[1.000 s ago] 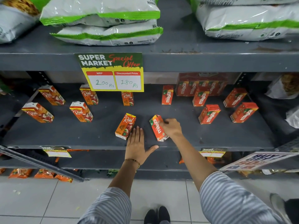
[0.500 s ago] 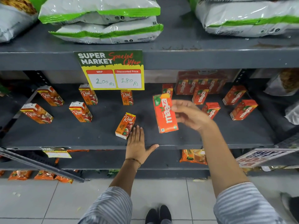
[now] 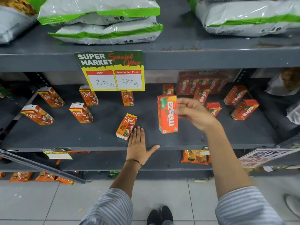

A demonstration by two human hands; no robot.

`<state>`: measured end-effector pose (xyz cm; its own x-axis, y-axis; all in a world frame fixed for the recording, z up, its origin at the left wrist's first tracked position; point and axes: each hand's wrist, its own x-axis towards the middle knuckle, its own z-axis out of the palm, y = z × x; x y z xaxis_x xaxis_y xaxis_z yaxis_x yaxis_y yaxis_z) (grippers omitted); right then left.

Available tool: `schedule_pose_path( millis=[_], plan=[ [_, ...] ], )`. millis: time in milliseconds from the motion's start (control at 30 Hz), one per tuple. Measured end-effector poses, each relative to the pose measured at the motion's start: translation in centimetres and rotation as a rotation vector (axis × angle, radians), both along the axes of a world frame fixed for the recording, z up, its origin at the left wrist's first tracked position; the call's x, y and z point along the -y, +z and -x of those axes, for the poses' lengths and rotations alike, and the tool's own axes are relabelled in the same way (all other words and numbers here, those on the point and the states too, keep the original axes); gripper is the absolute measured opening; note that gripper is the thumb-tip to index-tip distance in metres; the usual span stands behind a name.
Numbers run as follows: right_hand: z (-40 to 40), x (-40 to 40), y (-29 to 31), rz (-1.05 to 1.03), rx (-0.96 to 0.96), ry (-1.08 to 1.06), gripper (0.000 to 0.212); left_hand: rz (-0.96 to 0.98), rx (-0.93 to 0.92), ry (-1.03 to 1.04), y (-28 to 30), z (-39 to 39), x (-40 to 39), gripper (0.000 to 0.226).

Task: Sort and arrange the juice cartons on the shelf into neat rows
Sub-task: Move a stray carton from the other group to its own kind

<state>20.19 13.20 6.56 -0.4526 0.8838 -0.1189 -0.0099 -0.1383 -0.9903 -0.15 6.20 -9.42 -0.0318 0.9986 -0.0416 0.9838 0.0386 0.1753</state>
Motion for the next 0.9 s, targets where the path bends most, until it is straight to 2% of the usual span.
schedule_pose_path(
  millis=[200, 433, 533, 600, 767, 900],
  plan=[
    [-0.1, -2.5, -5.6, -0.037, 0.226, -0.328, 0.041, -0.012, -0.001, -0.018, 0.1, 0.1, 0.0, 0.12],
    [-0.3, -4.3, -7.8, -0.015, 0.348, -0.361, 0.043, -0.012, 0.013, -0.017, 0.0, 0.1, 0.1, 0.122],
    [-0.2, -4.7, -8.1, 0.023, 0.39, -0.367, 0.054, -0.013, 0.035, -0.015, 0.1, -0.1, 0.1, 0.123],
    [0.1, -4.3, -8.2, 0.079, 0.428, -0.452, 0.063, 0.003, 0.042, -0.017, 0.0, -0.1, 0.1, 0.122],
    [2.3, -1.0, -8.5, 0.123, 0.643, -0.808, 0.039, 0.035, 0.062, -0.173, 0.4, 1.0, 0.4, 0.114],
    [7.3, 3.0, -9.1, 0.095, 0.72, -0.9, 0.027, 0.027, 0.065, -0.406, 0.6, 3.4, 2.4, 0.104]
  ],
)
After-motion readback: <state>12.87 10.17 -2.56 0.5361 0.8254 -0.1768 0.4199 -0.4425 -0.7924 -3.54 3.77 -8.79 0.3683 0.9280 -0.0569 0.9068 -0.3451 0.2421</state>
